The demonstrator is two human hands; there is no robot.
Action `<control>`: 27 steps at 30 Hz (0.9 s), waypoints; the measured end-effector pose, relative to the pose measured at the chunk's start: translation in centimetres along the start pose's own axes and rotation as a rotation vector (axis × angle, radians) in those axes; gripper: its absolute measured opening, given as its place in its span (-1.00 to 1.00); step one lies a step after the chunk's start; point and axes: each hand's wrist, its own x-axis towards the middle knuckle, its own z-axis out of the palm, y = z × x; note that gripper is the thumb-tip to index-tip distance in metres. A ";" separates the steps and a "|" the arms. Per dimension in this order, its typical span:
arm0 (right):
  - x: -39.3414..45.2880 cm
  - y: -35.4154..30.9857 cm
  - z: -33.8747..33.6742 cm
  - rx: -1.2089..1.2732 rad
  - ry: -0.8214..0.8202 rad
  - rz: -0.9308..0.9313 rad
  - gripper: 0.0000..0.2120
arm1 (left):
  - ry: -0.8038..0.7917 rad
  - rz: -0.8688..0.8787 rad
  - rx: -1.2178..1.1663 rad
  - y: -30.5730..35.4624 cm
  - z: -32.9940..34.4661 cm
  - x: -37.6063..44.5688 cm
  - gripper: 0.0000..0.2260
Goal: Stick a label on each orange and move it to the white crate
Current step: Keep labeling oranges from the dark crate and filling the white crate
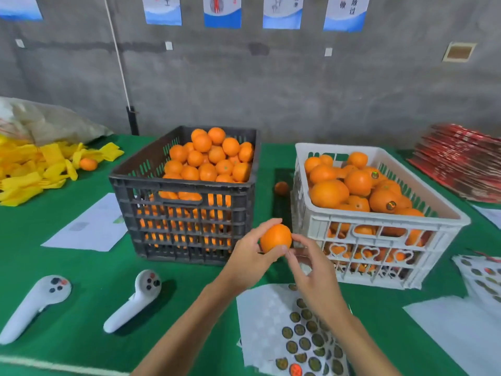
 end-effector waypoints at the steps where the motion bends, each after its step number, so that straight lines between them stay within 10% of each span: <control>1: -0.9 0.6 0.1 -0.005 -0.004 0.020 -0.67 | 0.008 -0.012 -0.041 -1.0 0.8 -0.7 -0.51; 14: -3.2 8.1 -0.8 -0.499 -0.276 0.256 -0.60 | 0.274 -0.190 -0.207 -8.6 8.0 -4.2 -0.58; 27: -1.4 9.2 -0.3 -0.586 -0.460 0.063 -0.64 | 0.284 -0.281 -0.334 -10.0 6.5 -3.4 -0.77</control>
